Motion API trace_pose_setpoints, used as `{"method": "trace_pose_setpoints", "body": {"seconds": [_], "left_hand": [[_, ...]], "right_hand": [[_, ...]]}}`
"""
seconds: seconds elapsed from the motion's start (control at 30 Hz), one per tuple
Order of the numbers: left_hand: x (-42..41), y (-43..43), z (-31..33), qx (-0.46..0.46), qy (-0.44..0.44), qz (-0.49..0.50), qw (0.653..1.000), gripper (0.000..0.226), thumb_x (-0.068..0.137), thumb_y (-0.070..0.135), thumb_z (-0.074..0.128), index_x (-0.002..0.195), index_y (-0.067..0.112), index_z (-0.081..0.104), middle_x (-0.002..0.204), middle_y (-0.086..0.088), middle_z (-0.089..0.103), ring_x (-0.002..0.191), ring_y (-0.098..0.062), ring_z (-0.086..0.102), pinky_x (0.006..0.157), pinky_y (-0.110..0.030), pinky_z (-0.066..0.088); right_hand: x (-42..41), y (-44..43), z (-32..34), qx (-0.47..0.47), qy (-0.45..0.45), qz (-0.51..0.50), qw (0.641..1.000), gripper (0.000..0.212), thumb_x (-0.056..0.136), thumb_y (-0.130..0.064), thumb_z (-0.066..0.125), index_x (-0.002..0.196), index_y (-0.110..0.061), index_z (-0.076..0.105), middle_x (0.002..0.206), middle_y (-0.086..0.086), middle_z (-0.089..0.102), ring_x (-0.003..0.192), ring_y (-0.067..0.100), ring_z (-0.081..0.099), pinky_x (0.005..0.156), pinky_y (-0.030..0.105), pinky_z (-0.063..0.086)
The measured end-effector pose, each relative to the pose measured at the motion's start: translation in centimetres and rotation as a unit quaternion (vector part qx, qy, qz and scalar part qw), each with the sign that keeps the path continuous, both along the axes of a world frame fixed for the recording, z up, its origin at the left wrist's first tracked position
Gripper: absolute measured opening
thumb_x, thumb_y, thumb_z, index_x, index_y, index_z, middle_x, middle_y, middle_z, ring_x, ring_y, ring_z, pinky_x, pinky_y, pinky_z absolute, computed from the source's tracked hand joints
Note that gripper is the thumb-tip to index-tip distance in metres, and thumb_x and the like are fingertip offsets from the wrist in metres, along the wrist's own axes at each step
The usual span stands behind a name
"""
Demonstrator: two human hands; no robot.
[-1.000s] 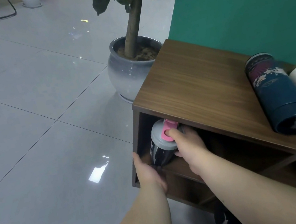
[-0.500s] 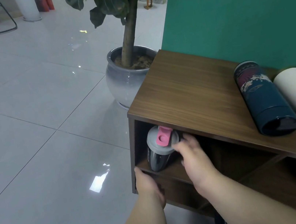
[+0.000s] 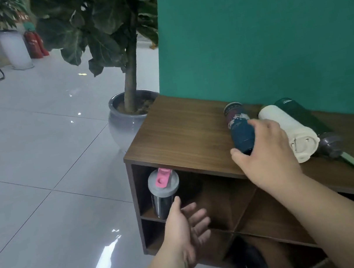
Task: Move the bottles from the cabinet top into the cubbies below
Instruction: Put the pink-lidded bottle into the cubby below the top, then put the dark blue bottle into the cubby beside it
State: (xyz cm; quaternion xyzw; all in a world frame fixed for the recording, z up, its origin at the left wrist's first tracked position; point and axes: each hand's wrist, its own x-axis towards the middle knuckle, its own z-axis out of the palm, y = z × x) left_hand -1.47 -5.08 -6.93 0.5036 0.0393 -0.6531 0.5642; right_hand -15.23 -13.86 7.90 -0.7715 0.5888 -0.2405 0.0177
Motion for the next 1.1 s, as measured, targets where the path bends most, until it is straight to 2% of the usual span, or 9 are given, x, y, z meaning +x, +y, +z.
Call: {"method": "trace_pose_setpoints", "body": {"seconds": [0.13,0.23,0.37,0.53,0.63,0.73,0.87,0.97,1.1], "left_hand": [[-0.4,1.5,0.8,-0.007,-0.011,-0.018,1.000,0.062,0.101,0.061,0.035,0.118,0.010,0.066,0.118,-0.018,0.071,0.110,-0.036,0.065,0.085,-0.044,0.048],[0.1,1.8,1.3,-0.015,-0.005,-0.010,1.000,0.063,0.101,0.061,0.035,0.119,0.010,0.066,0.121,-0.020,0.070,0.113,-0.038,0.065,0.086,-0.046,0.049],[0.8,1.5,1.2,-0.032,-0.014,0.013,0.999,0.062,0.101,0.061,0.036,0.117,0.009,0.067,0.119,-0.019,0.072,0.107,-0.035,0.067,0.082,-0.044,0.051],[0.0,0.7,1.1,-0.049,-0.008,0.032,0.998,0.060,0.102,0.059,0.035,0.123,0.012,0.065,0.118,-0.016,0.073,0.107,-0.032,0.069,0.079,-0.041,0.051],[-1.1,1.1,1.0,-0.073,0.027,0.036,0.996,0.053,0.098,0.055,0.047,0.121,0.014,0.071,0.113,-0.017,0.079,0.108,-0.033,0.071,0.098,-0.049,0.053],[-2.3,1.1,-0.1,-0.088,0.081,0.058,0.991,0.054,0.100,0.052,0.048,0.124,0.009,0.069,0.115,-0.023,0.077,0.111,-0.039,0.071,0.106,-0.057,0.049],[-2.8,0.4,-2.3,-0.033,0.065,0.049,0.996,0.044,0.102,0.040,0.051,0.122,0.006,0.071,0.106,-0.022,0.080,0.092,-0.036,0.079,0.080,-0.053,0.064],[-2.6,-0.4,-4.7,-0.001,0.036,-0.006,0.999,0.045,0.101,0.040,0.046,0.127,0.014,0.070,0.118,-0.019,0.078,0.111,-0.040,0.073,0.096,-0.065,0.054],[-2.0,-2.3,-10.1,0.078,0.048,0.044,0.995,0.056,0.087,0.048,0.061,0.125,0.008,0.066,0.114,-0.023,0.078,0.108,-0.042,0.072,0.103,-0.057,0.053]], "right_hand": [[0.5,-2.3,-1.2,0.073,0.084,-0.047,0.993,0.073,0.081,-0.051,0.064,0.140,-0.017,0.038,0.137,0.012,0.046,0.110,0.037,0.059,0.085,0.043,0.052],[-0.1,-1.3,-1.1,0.062,0.066,-0.027,0.996,0.069,0.079,-0.039,0.065,0.141,-0.021,0.043,0.141,0.007,0.046,0.112,0.033,0.057,0.085,0.041,0.052],[-1.1,3.3,0.9,0.014,-0.059,0.015,0.998,0.064,0.074,-0.037,0.069,0.133,-0.028,0.050,0.132,-0.007,0.053,0.110,0.020,0.058,0.081,0.031,0.044],[-2.2,10.2,4.4,-0.068,-0.194,0.093,0.974,0.062,0.065,-0.038,0.071,0.125,-0.033,0.055,0.109,-0.021,0.058,0.100,-0.006,0.049,0.084,0.015,0.038],[-2.3,11.2,4.4,-0.020,-0.190,0.109,0.975,0.054,0.060,-0.045,0.067,0.113,-0.040,0.059,0.099,-0.024,0.060,0.095,-0.002,0.054,0.078,0.006,0.038],[-1.8,10.5,2.4,0.044,-0.141,0.107,0.983,0.052,0.062,-0.046,0.067,0.113,-0.041,0.058,0.104,-0.023,0.060,0.098,0.000,0.054,0.077,0.015,0.042],[-0.6,9.5,-1.9,0.133,-0.156,0.097,0.974,0.079,0.057,-0.056,0.074,0.130,-0.048,0.046,0.122,-0.027,0.057,0.109,-0.003,0.057,0.091,0.020,0.045],[0.0,8.9,-5.9,0.199,-0.181,0.076,0.960,0.083,0.052,-0.058,0.077,0.128,-0.049,0.045,0.118,-0.025,0.063,0.108,-0.002,0.061,0.093,0.024,0.052],[-0.1,7.0,-10.2,0.253,-0.237,0.032,0.938,0.064,0.056,-0.042,0.088,0.106,-0.048,0.050,0.096,-0.027,0.067,0.091,-0.005,0.065,0.082,0.027,0.058]]}}
